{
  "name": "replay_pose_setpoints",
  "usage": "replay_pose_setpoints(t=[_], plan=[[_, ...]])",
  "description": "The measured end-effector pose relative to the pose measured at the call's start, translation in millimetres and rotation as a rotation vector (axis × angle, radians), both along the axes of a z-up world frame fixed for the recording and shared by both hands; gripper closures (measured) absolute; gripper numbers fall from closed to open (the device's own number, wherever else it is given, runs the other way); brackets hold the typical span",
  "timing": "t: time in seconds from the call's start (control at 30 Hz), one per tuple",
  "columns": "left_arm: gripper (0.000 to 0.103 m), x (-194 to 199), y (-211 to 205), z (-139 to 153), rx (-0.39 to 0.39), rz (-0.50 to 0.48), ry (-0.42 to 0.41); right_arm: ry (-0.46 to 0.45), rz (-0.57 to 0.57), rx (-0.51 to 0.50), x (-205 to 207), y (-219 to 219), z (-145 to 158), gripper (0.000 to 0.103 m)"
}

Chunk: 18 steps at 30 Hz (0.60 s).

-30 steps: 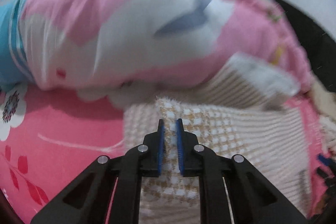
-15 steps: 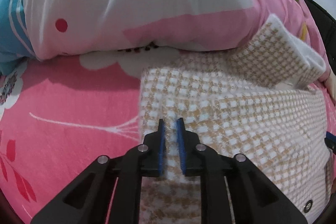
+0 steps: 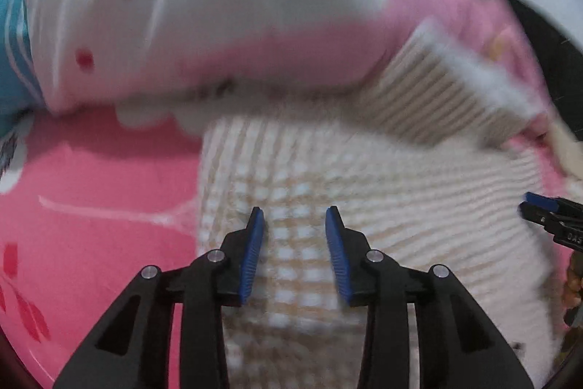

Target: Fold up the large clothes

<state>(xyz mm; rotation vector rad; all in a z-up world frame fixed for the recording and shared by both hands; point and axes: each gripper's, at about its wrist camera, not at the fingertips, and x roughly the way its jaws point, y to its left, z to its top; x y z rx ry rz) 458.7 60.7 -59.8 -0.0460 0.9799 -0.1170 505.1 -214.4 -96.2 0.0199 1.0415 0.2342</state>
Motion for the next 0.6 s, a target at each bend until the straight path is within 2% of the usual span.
replay_pose_setpoints(t=[0.07, 0.17, 0.23, 0.3, 0.37, 0.43, 0.5, 0.6], plan=[[0.065, -1.8, -0.4, -2.8, 0.017, -0.003, -0.037, -0.024, 0.002, -0.036, 1.3, 6.8, -1.5, 0.053], [0.065, -7.5, 1.5, 6.3, 0.014, -0.007, -0.048, -0.014, 0.007, -0.051, -0.1, 9.1, 12.4, 0.054], [0.066, -13.0, 7.4, 16.2, 0.026, 0.006, -0.076, -0.043, -0.015, -0.055, -3.4, 2.2, 25.6, 0.054], [0.066, -20.5, 19.1, 26.3, -0.002, 0.022, -0.106, -0.098, -0.063, -0.051, -6.2, -12.7, 40.0, 0.054], [0.066, -22.7, 34.7, 32.5, -0.041, 0.048, -0.122, -0.114, -0.111, -0.054, -1.5, -26.7, 40.2, 0.054], [0.066, -18.3, 46.0, 33.5, -0.063, 0.084, -0.11, -0.064, -0.159, -0.066, 12.4, -37.5, 23.6, 0.054], [0.066, -12.2, 57.1, 28.9, -0.097, 0.105, -0.092, -0.014, -0.158, -0.068, 25.2, -41.4, 0.9, 0.052], [0.066, -5.9, 68.4, 22.3, -0.181, 0.089, -0.041, -0.026, -0.189, -0.026, 23.4, -45.0, 12.8, 0.052]])
